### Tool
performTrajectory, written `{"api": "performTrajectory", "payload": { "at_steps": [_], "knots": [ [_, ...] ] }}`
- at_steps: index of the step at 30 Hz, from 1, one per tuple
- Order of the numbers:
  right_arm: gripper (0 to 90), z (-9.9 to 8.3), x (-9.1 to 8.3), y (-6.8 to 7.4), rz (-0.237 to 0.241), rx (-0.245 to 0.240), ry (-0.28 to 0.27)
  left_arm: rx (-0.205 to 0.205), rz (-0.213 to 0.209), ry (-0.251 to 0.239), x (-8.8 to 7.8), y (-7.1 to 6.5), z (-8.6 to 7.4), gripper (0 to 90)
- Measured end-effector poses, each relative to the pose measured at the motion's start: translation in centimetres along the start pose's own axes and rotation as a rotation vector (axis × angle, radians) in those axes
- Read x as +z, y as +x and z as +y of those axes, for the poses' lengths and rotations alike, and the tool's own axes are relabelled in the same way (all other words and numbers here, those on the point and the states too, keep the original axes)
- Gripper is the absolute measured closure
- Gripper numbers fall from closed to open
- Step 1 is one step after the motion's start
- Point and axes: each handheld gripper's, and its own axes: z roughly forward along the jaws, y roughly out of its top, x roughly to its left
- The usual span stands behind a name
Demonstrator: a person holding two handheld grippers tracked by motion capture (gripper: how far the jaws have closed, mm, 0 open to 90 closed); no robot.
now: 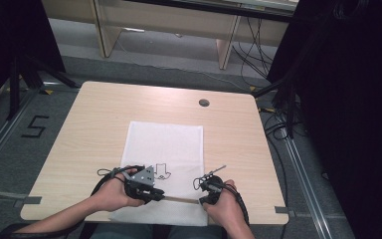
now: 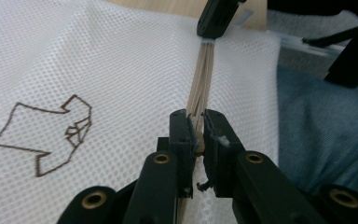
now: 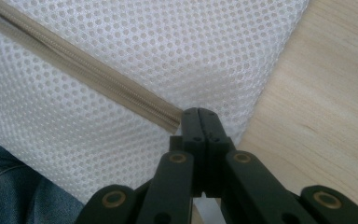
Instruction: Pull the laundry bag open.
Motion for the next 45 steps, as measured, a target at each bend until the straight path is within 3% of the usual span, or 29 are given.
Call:
{"api": "performTrajectory", "payload": {
  "at_steps": [7, 11, 14, 18, 19, 21, 22, 26, 27, 28, 31, 35, 36, 41, 45],
  "knots": [
    [90.0, 0.0, -0.1, 0.1, -0.002, 0.017, 0.005, -0.021, -0.007, -0.006, -0.2, 0.0, -0.1, 81.9],
    [90.0, 0.0, -0.1, 0.1, -0.005, 0.019, 0.006, -0.012, 0.000, 0.003, -0.5, 0.2, -0.3, 81.9],
    [90.0, 0.0, 0.0, 0.0, -0.003, -0.002, -0.002, -0.019, -0.004, -0.001, -0.6, 0.2, -0.3, 81.9],
    [90.0, 0.0, -0.1, 0.2, -0.006, 0.018, 0.005, -0.025, -0.007, -0.001, -0.7, 0.4, -0.4, 81.9],
    [90.0, 0.0, 0.0, 0.0, -0.004, -0.002, -0.002, -0.029, -0.008, -0.012, -0.8, 0.4, -0.5, 81.9],
    [90.0, 0.0, 0.1, 0.0, -0.012, 0.000, 0.003, -0.026, -0.005, -0.005, -0.8, 0.4, -0.5, 81.9],
    [90.0, 0.0, 0.0, 0.3, -0.026, 0.034, 0.012, -0.025, -0.008, -0.007, -0.7, 0.3, -0.5, 81.9],
    [90.0, 0.0, 0.0, 0.3, -0.022, 0.023, 0.011, -0.015, -0.002, -0.002, -0.8, 0.3, -0.5, 81.9],
    [90.0, 0.1, 0.1, 0.1, -0.022, -0.001, 0.007, -0.024, -0.007, -0.002, -0.9, 0.3, -0.5, 81.9],
    [90.0, 0.0, 0.0, 0.4, -0.003, 0.035, 0.011, -0.013, 0.000, -0.002, -1.0, 0.4, -0.5, 82.0],
    [90.0, 0.0, 0.0, 0.3, -0.015, 0.011, 0.008, -0.029, -0.002, -0.006, -1.3, 0.5, -0.8, 81.9],
    [90.0, 0.0, 0.0, 0.2, -0.013, 0.011, 0.007, -0.020, 0.000, -0.002, -1.2, 0.4, -0.8, 81.9],
    [90.0, 0.0, 0.0, 0.3, -0.006, 0.026, 0.008, -0.002, -0.003, -0.005, -1.2, 0.5, -0.8, 81.9],
    [90.0, 0.0, 0.0, 0.3, -0.017, 0.023, 0.010, -0.023, 0.002, 0.001, -1.4, 0.5, -1.0, 81.9],
    [90.0, 0.0, 0.0, 0.3, -0.013, 0.016, 0.007, -0.014, 0.003, 0.003, -1.6, 0.5, -1.1, 81.9]
  ]
}}
